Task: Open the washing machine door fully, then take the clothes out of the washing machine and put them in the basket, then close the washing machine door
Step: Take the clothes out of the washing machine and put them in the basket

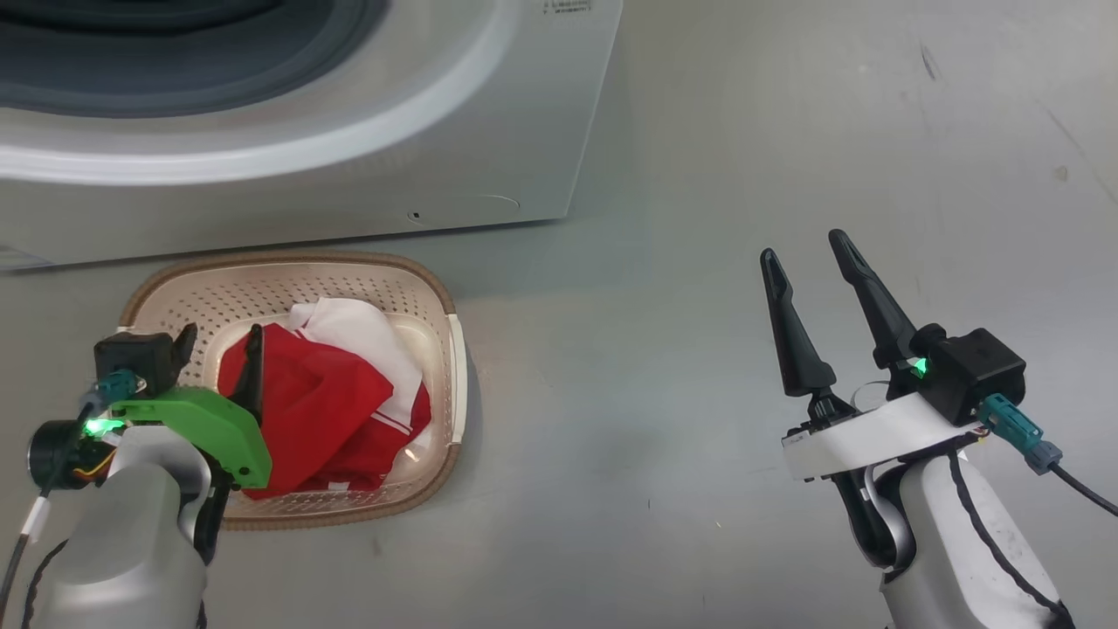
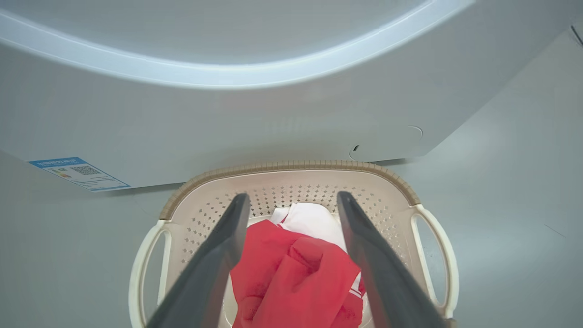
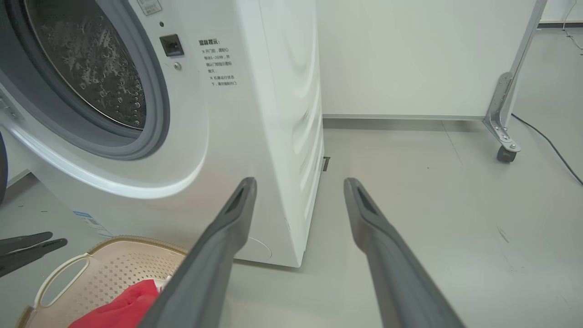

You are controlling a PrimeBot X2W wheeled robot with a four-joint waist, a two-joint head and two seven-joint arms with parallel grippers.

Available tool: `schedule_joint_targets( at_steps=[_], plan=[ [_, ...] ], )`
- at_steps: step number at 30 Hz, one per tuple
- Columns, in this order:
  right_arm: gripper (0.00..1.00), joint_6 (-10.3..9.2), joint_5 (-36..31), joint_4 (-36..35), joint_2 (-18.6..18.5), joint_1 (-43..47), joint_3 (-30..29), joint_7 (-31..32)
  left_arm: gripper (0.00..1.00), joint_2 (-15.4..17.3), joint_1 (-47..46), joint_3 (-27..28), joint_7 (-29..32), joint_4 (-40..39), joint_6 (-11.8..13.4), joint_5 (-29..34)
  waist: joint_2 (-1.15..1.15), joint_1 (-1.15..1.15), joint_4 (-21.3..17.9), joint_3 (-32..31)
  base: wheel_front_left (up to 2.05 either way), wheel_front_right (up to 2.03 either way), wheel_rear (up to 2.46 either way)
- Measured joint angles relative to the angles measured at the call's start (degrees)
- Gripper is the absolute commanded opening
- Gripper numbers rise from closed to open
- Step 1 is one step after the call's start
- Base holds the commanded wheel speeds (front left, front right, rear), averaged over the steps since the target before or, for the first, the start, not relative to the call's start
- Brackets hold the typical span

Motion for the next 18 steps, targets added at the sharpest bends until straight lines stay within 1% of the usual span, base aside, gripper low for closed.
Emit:
schedule_joint_targets(
  at_steps=[7,13,18],
  plan=[
    [1.00,0.08,0.2,1.5,0.0,0.5,-1.4,0.0,1.00,-0.8,1.8,-1.5,-1.0,-1.6,0.0,-0.3,0.00,0.00,1.8,-4.2,0.00,0.00,0.00],
    [1.00,0.09,1.1,2.4,-0.1,2.8,-3.2,0.0,1.00,-1.4,4.5,-2.1,-1.0,-4.1,0.0,-0.6,0.00,0.00,3.8,-8.6,0.00,0.00,0.00],
    [1.00,0.18,1.4,3.0,-0.3,4.9,-4.1,0.0,1.00,-2.1,7.2,-2.1,-1.0,-8.4,0.0,-0.9,0.00,0.00,5.7,-12.4,0.00,0.00,0.00]
  ],
)
